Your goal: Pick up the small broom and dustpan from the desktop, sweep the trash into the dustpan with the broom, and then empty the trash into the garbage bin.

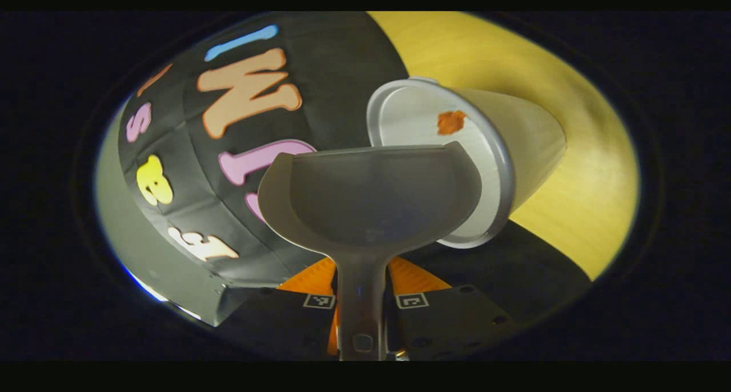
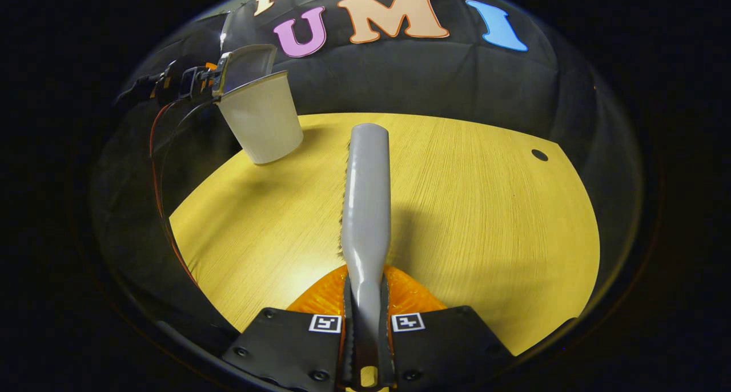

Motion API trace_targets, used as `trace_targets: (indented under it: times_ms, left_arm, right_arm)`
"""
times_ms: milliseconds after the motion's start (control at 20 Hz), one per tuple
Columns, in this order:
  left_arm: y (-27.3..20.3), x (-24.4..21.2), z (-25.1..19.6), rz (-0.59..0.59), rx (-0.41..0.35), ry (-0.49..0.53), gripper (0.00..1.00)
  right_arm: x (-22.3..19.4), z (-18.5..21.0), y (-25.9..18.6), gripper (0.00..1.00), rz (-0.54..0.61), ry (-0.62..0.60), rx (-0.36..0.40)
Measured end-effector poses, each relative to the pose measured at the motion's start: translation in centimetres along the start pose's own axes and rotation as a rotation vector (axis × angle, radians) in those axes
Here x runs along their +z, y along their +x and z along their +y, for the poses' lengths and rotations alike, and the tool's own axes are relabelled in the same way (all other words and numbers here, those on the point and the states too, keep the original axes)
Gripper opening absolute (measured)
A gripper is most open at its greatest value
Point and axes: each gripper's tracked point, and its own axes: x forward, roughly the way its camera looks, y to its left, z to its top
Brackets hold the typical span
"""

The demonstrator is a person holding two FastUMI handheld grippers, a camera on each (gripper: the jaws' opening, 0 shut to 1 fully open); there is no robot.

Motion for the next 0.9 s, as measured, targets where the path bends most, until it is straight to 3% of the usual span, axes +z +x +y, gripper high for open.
trace_targets:
  times_ms: [150,250,300,450,550,650,750,900]
  left_arm:
    - [-0.6,1.1,-1.7,0.001,-0.115,-0.428,0.23]
    - [-1.3,1.8,-1.1,-0.031,-0.114,-0.64,0.23]
    - [-1.5,2.7,-1.0,-0.046,-0.131,-0.738,0.27]
    - [-3.2,6.1,0.5,-0.147,-0.213,-1.036,0.23]
    - [-5.6,8.6,1.6,-0.216,-0.238,-1.155,0.26]
    - [-8.0,11.6,1.5,-0.273,-0.29,-1.267,0.22]
    - [-11.7,15.5,-0.3,-0.321,-0.356,-1.375,0.21]
    - [-16.4,20.0,-3.7,-0.357,-0.386,-1.452,0.24]
  right_arm:
    - [-0.2,-0.3,-0.6,0.18,-0.018,0.024,0.003]
    - [0.1,-0.5,-0.8,0.17,-0.028,0.032,-0.002]
    - [0.2,-0.6,-0.9,0.18,-0.034,0.041,-0.009]
    - [1.1,-1.4,-2.1,0.18,-0.071,0.093,-0.025]
    - [1.3,-2.2,-3.3,0.18,-0.104,0.125,-0.049]
    - [1.7,-2.3,-4.3,0.18,-0.142,0.156,-0.076]
    - [1.6,-2.9,-5.6,0.18,-0.184,0.185,-0.122]
    - [1.3,-2.9,-7.4,0.18,-0.228,0.219,-0.179]
